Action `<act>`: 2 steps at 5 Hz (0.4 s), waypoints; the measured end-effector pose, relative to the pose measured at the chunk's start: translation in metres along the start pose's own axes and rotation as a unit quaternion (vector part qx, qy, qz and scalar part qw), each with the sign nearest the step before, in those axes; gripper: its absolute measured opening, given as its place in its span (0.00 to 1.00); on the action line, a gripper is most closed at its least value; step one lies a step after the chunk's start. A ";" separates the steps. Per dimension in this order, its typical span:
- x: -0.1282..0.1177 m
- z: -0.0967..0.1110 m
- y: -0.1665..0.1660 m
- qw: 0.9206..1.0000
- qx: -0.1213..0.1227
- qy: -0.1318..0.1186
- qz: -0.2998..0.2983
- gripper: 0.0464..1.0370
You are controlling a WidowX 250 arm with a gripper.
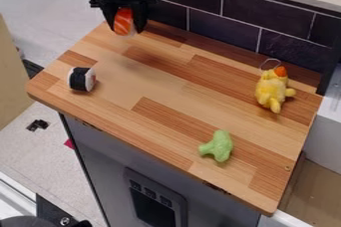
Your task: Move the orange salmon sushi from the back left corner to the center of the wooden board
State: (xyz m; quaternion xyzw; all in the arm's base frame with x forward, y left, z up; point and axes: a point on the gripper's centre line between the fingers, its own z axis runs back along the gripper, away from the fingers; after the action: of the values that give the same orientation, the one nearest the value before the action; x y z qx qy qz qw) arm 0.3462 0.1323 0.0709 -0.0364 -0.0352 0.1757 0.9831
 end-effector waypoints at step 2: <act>-0.016 0.048 -0.033 0.999 -0.031 -0.003 -0.012 0.51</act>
State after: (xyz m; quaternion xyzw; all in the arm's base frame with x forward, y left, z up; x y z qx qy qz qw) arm 0.3390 0.0984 0.1205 -0.0662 -0.0444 0.1630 0.9834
